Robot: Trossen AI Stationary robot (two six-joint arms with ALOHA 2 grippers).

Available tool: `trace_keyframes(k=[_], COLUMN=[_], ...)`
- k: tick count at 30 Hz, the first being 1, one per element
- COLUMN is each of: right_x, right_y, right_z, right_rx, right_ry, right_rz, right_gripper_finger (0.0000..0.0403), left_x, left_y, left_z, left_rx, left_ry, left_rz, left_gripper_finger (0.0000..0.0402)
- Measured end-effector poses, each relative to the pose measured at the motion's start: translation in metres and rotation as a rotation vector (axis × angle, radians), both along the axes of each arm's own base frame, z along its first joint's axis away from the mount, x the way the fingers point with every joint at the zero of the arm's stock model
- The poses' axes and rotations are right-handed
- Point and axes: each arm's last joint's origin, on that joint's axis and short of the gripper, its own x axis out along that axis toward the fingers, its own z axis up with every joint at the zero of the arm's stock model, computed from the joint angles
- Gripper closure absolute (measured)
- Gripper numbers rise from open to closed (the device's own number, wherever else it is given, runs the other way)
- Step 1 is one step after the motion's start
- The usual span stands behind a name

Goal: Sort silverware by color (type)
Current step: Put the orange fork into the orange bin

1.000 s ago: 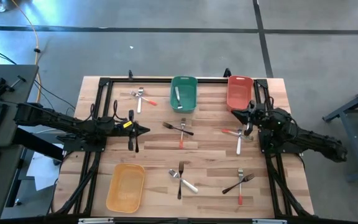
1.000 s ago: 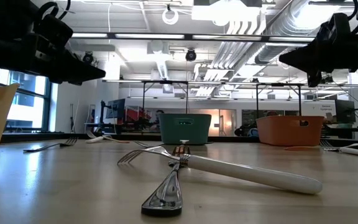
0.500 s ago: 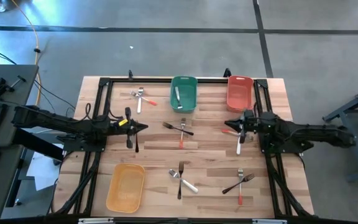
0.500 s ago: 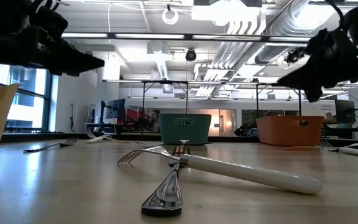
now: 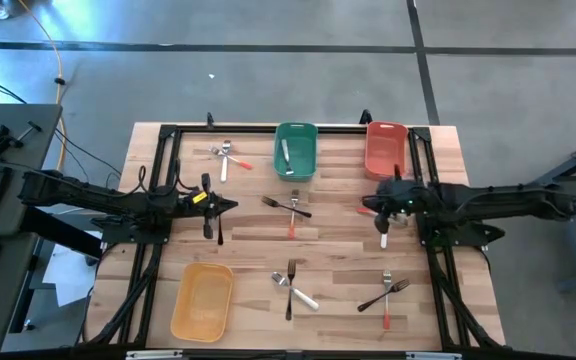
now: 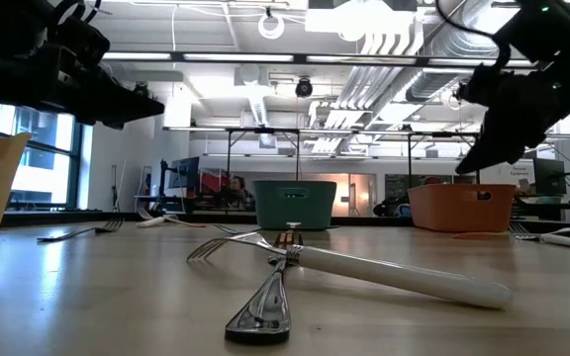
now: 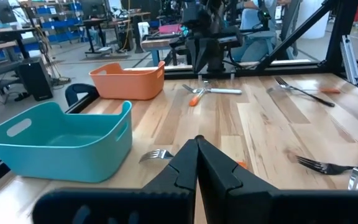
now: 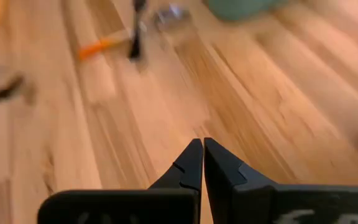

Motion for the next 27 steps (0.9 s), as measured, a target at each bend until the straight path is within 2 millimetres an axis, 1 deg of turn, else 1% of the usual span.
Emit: trace_keyframes(k=[3,7,10,16,19,23,27], right_x=[0.005,0.015,0.021,0.034,0.039,0.045,0.049], right_y=[-0.001,-0.002,-0.002,-0.004,-0.004,-0.005,-0.005], right_z=[0.001,-0.007,-0.013,-0.024,-0.030,-0.039,-0.044], right_rx=[0.042,0.059,0.067,0.074,0.064,0.067,0.068], right_ry=[0.100,0.193,0.288,0.453,0.525,0.610,0.656], right_rz=[-0.035,-0.038,-0.039,-0.031,-0.007,0.002,0.003], right_gripper_finger=[0.0402,0.0393,0.0368,0.0300,0.0280,0.0273,0.0285], left_x=[0.000,0.000,0.000,0.000,0.000,0.000,0.000], left_y=[0.000,0.000,0.000,0.000,0.000,0.000,0.001], left_z=[0.000,0.000,0.000,-0.001,-0.001,-0.001,-0.001], left_rx=[-0.005,-0.005,-0.005,0.009,0.013,0.031,0.030], left_ry=[-0.001,0.001,0.003,0.008,0.008,0.011,0.010], left_rz=[0.000,0.000,0.000,0.000,0.003,0.012,0.021], left_gripper_finger=[0.0401,0.0401,0.0401,0.0401,0.0401,0.0401,0.0401])
